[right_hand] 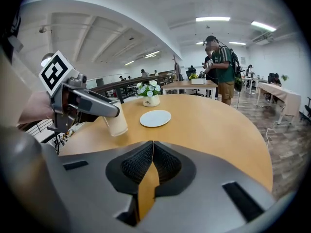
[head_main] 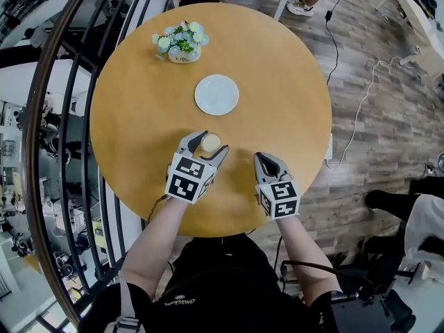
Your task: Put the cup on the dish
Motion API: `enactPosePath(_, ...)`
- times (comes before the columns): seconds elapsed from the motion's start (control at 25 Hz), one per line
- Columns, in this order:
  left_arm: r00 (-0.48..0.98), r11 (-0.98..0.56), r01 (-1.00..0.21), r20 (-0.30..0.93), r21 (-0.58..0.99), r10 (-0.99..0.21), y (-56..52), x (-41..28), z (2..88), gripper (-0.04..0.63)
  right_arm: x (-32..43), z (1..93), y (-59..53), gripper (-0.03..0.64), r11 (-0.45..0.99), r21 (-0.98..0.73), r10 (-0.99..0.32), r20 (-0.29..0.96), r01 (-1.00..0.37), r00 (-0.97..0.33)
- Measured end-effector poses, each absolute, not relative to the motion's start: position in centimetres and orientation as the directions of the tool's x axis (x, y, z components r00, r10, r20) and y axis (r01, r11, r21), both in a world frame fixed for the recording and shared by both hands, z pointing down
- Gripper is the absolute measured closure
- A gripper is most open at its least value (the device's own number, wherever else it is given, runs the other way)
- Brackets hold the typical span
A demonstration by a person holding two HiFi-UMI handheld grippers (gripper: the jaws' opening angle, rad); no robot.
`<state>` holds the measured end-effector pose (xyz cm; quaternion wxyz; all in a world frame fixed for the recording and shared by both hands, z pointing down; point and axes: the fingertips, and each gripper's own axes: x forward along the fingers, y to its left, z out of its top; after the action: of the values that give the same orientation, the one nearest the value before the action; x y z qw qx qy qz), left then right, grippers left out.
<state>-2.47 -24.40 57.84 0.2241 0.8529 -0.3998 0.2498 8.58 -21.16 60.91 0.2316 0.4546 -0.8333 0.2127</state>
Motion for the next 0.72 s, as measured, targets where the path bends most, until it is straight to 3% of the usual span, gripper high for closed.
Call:
enactPosePath(0.4,0.480,-0.526,-0.844,0.594,0.110,-0.646,-35.6,-3.7,59.3,0.322,9.0,61.5,-25.3,0.612,0.464,-0.145,-0.680,0.574,-0.874,-0.456)
enactPosePath(0.72,0.457,-0.507,-0.854,0.630,0.114,-0.628,-42.0,-3.4,61.9,0.322,9.1,62.5,-29.0,0.612,0.446,-0.146,-0.686,0.578,-0.883,-0.442)
